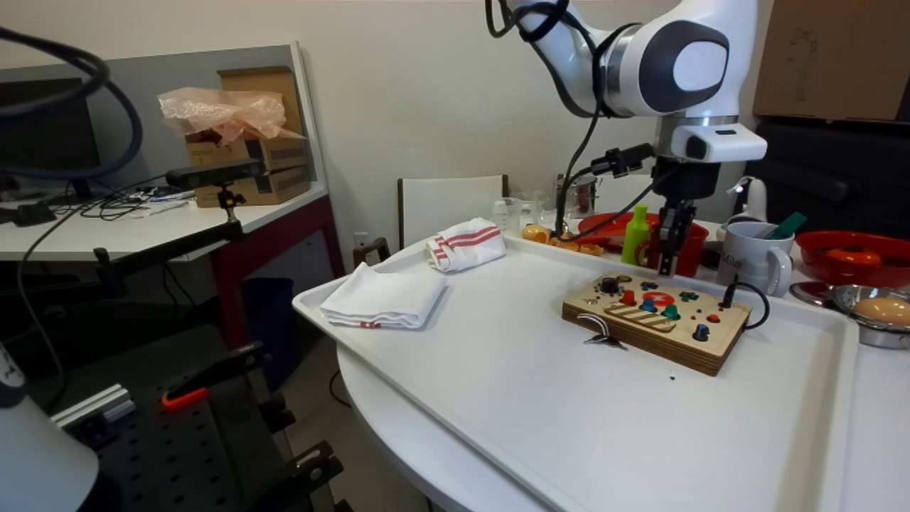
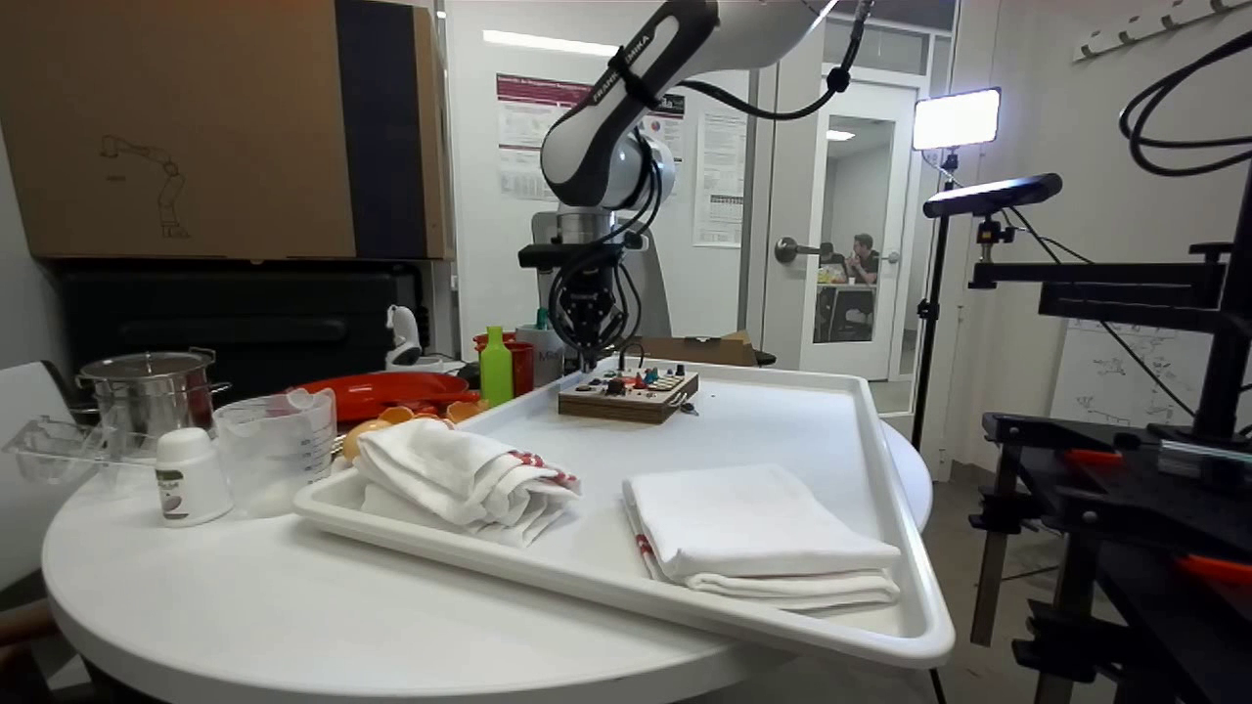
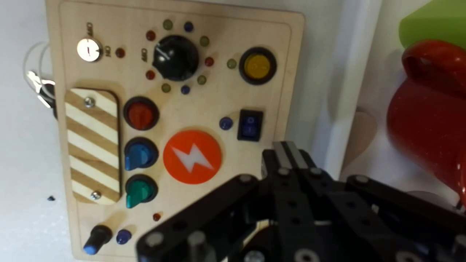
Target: Push the button on the left
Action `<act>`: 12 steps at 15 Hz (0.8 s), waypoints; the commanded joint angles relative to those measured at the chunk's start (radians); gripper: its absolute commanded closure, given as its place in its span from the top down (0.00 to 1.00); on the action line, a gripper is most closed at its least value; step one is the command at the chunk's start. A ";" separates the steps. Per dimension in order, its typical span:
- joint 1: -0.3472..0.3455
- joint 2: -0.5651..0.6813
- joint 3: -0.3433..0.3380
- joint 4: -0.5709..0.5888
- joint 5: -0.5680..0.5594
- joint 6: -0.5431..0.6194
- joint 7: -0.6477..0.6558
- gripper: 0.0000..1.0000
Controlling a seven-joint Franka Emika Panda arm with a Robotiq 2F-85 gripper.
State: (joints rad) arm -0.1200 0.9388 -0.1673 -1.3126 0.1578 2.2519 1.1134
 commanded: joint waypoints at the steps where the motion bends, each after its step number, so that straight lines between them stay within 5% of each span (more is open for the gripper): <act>1: 0.002 0.000 -0.010 0.033 0.000 -0.026 0.006 0.00; 12: 0.034 -0.074 -0.035 -0.013 -0.032 -0.160 0.025 0.00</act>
State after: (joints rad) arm -0.1061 0.9132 -0.1930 -1.2955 0.1459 2.1347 1.1182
